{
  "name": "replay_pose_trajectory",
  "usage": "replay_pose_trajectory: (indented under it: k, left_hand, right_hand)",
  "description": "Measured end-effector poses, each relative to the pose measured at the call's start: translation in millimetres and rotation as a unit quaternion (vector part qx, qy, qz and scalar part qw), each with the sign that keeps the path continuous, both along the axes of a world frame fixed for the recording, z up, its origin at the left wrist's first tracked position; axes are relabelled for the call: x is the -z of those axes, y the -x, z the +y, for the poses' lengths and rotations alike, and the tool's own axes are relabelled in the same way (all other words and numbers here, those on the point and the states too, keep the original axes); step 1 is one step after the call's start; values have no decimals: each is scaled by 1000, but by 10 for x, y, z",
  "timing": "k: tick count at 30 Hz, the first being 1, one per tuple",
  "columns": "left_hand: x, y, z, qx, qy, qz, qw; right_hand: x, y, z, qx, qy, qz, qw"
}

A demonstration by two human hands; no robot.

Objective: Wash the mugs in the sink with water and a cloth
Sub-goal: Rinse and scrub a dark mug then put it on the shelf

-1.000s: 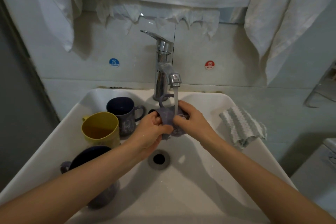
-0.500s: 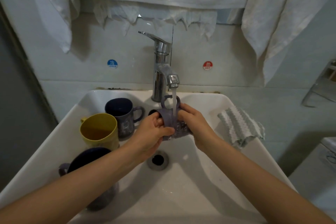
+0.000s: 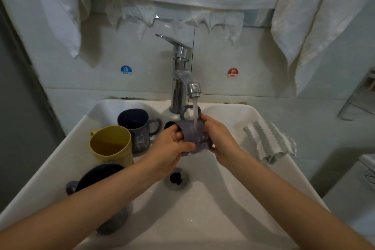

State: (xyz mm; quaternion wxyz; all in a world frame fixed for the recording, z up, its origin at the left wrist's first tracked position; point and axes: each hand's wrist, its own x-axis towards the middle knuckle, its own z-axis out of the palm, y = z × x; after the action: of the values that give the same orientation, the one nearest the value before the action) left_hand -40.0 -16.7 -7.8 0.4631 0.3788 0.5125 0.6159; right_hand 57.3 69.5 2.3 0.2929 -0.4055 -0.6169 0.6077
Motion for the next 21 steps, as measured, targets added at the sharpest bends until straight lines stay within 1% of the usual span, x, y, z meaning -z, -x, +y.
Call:
replay_pose_trajectory:
  k: [2,6,8,14,19,21]
  left_hand:
    - [-2,2,-5,-1,0,1,1000]
    - [-17,20,-1,0,5,-13,1000]
    - [-19,21,-4,0,8,-14,1000]
    - [-8,0,4,-7,3,5,1000]
    - [-11,15,5,-3,2,-17,1000]
    - [-2,18,10,-4,1,-16,1000]
  right_hand:
    - [4,2,17,1,6,5,1000]
    - [13,24,-40,-25,-36,-16,999]
    - [2,20,-50,-18,-41,-21,999]
    - [-37,-15,1,25,21,-2,999]
    - [-44,-1,-27,5,39,-4,999]
    - [-76,-16,-51,26,79,9,996]
